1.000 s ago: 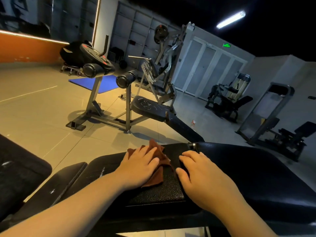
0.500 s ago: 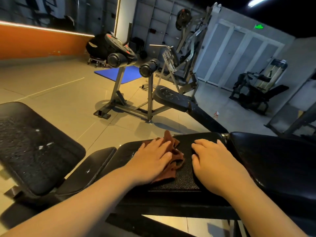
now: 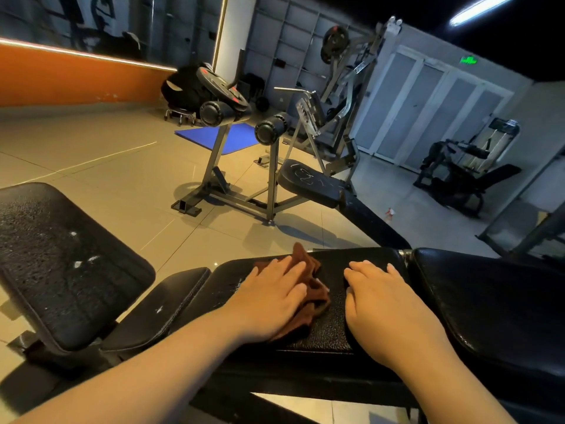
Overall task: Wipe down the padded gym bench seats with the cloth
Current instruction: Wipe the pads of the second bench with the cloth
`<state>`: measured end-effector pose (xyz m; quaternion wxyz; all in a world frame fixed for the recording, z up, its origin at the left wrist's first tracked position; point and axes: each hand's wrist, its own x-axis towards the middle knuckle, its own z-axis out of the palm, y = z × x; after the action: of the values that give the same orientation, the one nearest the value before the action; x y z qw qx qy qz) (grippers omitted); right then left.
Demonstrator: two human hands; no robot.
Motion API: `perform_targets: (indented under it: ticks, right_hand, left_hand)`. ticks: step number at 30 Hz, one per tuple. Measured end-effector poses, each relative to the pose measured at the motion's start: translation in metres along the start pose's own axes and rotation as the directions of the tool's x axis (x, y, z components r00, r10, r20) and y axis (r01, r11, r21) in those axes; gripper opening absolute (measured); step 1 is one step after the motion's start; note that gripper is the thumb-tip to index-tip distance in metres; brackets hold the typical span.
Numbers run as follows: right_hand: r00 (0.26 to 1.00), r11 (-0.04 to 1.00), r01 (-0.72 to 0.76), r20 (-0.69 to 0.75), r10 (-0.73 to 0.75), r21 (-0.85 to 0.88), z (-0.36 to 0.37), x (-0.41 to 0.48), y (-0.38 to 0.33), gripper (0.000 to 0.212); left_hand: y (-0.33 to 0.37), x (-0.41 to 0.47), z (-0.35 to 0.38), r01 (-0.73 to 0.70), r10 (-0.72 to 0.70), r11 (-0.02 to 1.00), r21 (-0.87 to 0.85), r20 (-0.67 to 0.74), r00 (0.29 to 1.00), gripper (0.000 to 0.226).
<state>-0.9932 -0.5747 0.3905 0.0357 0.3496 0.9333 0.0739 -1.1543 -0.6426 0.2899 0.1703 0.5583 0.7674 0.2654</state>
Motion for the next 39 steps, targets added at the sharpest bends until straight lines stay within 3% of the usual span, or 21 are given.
perform_targets:
  ticks: [3, 8, 10, 14, 19, 24, 26, 31, 36, 39]
  right_hand:
    - [1.0, 1.0, -0.001, 0.0, 0.001, -0.02, 0.001, -0.002, -0.001, 0.05]
    - [1.0, 1.0, 0.013, 0.011, -0.013, -0.002, -0.002, -0.002, -0.001, 0.049]
    - [1.0, 1.0, 0.008, 0.008, -0.008, -0.008, 0.0, 0.0, -0.002, 0.049]
    - [1.0, 1.0, -0.002, -0.005, 0.002, -0.018, 0.005, 0.003, -0.002, 0.05]
    - [1.0, 1.0, 0.012, -0.011, -0.012, 0.002, 0.0, 0.0, -0.005, 0.049]
    - [0.999, 0.998, 0.048, 0.004, -0.048, 0.045, -0.003, -0.003, -0.005, 0.046]
    - [0.999, 0.995, 0.037, 0.003, -0.037, 0.097, -0.002, -0.003, -0.005, 0.045]
    - [1.0, 0.992, 0.012, -0.023, -0.009, 0.123, 0.002, -0.001, -0.006, 0.047]
    - [1.0, 0.985, 0.002, -0.015, 0.001, 0.174, -0.01, -0.013, -0.007, 0.048]
    - [0.999, 0.976, 0.028, -0.028, -0.022, 0.214, -0.017, -0.022, -0.006, 0.042]
  left_hand:
    - [0.013, 0.032, 0.002, 0.085, -0.086, 0.996, 0.017, 0.013, 0.996, 0.056]
    - [0.005, -0.013, 0.009, -0.158, 0.157, 0.987, -0.025, -0.016, 0.987, 0.051]
    - [-0.011, -0.039, 0.01, -0.176, 0.173, 0.983, -0.052, -0.042, 0.984, 0.051]
    - [-0.026, -0.05, 0.008, -0.088, 0.087, 0.996, -0.024, -0.031, 0.996, 0.053]
    - [0.005, 0.015, 0.001, -0.016, 0.016, 0.997, 0.07, -0.006, 1.0, 0.054]
    - [0.024, -0.009, 0.009, -0.194, 0.194, 0.981, -0.002, -0.045, 0.98, 0.051]
    - [0.013, -0.037, 0.012, -0.207, 0.203, 0.977, -0.048, -0.082, 0.976, 0.05]
    - [-0.011, -0.069, 0.012, -0.077, 0.073, 0.996, -0.043, -0.077, 0.994, 0.049]
    - [0.017, -0.006, 0.009, 0.139, -0.137, 0.99, 0.032, -0.051, 0.989, 0.052]
    - [0.053, 0.005, 0.014, 0.052, -0.051, 0.999, 0.003, -0.094, 0.994, 0.05]
